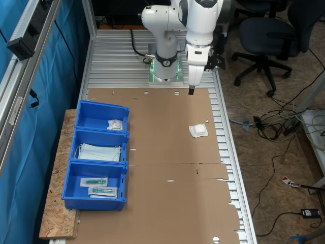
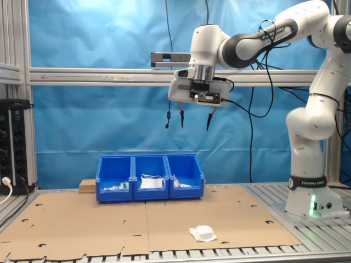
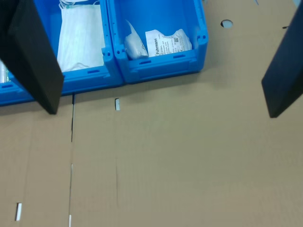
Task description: Pick and place sorting task of medical equipment.
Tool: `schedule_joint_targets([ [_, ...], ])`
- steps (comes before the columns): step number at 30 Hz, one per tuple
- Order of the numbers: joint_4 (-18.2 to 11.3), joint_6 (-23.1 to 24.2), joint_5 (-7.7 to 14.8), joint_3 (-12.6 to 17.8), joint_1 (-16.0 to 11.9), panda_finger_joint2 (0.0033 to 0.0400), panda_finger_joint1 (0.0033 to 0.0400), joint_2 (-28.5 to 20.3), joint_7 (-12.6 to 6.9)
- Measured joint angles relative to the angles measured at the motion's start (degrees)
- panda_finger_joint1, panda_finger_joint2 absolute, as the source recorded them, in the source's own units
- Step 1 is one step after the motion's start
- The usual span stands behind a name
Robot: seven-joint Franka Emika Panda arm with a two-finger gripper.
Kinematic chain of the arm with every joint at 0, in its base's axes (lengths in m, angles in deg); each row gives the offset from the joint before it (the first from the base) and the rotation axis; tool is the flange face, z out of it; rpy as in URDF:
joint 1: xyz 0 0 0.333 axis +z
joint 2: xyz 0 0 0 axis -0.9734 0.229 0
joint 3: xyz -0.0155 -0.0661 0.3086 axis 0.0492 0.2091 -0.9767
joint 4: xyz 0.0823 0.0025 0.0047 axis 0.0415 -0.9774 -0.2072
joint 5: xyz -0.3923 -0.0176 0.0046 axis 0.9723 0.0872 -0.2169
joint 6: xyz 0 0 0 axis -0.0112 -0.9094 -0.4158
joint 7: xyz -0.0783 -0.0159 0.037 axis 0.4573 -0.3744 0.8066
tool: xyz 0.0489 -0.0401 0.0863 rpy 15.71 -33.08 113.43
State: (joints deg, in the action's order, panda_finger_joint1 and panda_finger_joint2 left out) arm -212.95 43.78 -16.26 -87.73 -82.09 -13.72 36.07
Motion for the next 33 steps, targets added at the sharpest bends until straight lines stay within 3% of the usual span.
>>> schedule_joint_targets([
  [14, 0.00, -3.20, -0.48, -3.51, -2.31, 0.0400, 0.0400, 0.00, -1.59],
  [24, 0.00, -4.03, -4.90, -7.48, -4.90, 0.0400, 0.0400, 0.76, -2.41],
  [33, 0.00, -4.12, -7.15, -9.90, -6.01, 0.0400, 0.0400, 3.05, -2.55],
])
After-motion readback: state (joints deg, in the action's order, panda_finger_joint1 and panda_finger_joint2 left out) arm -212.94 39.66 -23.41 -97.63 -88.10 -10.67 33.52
